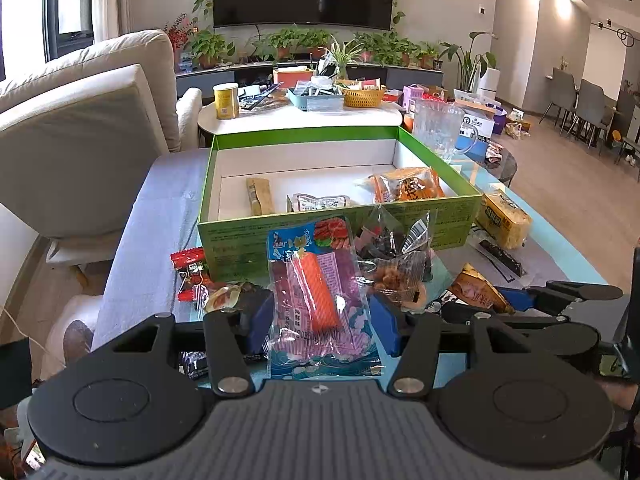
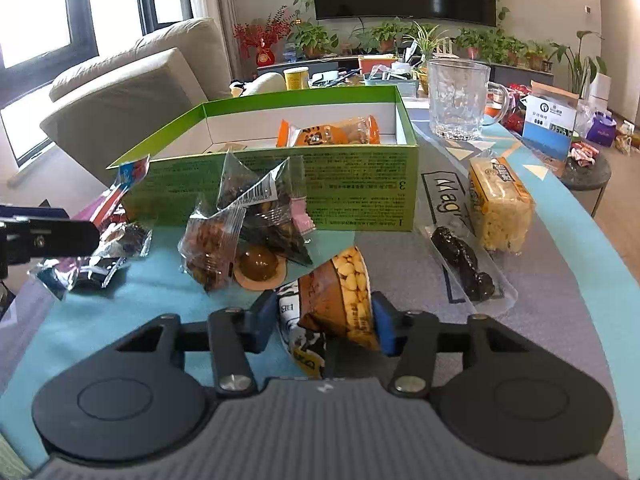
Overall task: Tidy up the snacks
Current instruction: 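Carry the purple packet with left tool while right carries peanut bag over box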
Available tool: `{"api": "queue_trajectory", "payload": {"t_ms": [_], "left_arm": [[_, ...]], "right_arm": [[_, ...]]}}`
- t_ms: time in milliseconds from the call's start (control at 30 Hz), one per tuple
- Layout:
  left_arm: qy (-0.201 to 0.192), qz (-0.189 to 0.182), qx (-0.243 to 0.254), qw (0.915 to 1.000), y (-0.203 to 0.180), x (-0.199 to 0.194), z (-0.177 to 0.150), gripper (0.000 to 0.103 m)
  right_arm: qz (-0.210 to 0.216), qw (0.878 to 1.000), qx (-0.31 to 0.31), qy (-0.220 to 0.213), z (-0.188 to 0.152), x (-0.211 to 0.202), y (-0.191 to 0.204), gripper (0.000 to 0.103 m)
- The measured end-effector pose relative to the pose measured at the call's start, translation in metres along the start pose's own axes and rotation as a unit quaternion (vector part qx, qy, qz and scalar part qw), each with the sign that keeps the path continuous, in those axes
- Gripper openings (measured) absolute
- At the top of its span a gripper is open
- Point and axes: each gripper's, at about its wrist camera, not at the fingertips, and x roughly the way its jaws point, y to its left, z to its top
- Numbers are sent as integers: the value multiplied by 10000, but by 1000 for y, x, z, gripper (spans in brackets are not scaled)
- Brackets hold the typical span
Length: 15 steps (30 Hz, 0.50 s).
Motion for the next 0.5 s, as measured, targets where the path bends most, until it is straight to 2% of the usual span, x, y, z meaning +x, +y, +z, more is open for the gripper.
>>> {"api": "queue_trajectory", "payload": {"t_ms": [200,500], "left_arm": [[-52,3,-32,10000,0,-4,2,50],[-402,-133,-172,9990,-6,-5,19,50]], "right_arm": [[216,9994,83,-256,3,-18,-2,44],[486,9920,267,-1137,47,-42,-7,44]]}}
